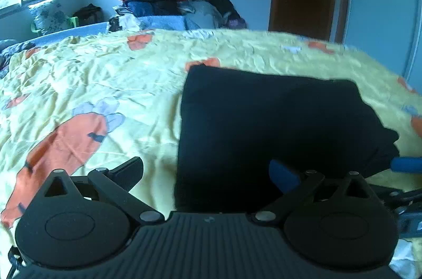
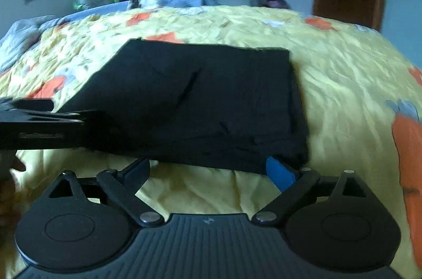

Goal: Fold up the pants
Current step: 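Withdraw both grippers away from the folded black trousers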

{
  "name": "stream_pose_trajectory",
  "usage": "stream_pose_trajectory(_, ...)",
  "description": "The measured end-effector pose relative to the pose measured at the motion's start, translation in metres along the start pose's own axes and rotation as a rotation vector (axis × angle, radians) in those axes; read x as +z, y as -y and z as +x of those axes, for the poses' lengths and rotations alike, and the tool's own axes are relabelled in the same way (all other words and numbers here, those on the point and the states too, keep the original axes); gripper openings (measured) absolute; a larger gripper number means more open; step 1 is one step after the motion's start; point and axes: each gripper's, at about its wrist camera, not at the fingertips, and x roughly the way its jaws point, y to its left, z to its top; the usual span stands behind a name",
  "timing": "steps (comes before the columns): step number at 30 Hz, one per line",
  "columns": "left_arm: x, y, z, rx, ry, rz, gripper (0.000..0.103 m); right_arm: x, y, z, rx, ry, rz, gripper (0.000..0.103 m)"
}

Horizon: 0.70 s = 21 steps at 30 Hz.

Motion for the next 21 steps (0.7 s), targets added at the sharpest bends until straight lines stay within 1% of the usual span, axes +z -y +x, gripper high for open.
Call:
stream_pose_trajectory(3,-0.003,-0.007,-0.014,-0.017,-0.005,-0.037,0.103,-0.004,0.0,-0.019,0.018,0.037,0.044,0.096)
stream_pose_trajectory(6,-0.013,-0.008,-0.03,-0.03,0.003,-0.052,0.103,-0.01,-0.006,-0.028,-0.005,0.042,0.061,0.101)
stream_pose_trajectory(11,-0.028,0.002,-0.049,-0.022,0.023,0.001,0.103,-0.021,-0.011,-0.034,0.003,0.026,0.095,0.101)
stream_pose_trajectory(14,-0.035,0.003,-0.056,-0.024,0.029,0.007,0.103,-0.025,-0.014,-0.039,-0.003,0.022,0.091,0.101)
stream_pose_trajectory(18,-0.042,0.006,-0.055,-0.025,0.009,0.018,0.103,-0.03,-0.018,-0.045,-0.022,0.048,0.097,0.102)
stream_pose_trajectory(21,-0.047,0.01,-0.05,0.007,-0.008,0.047,0.103,-0.036,-0.022,-0.045,-0.009,0.045,0.091,0.102)
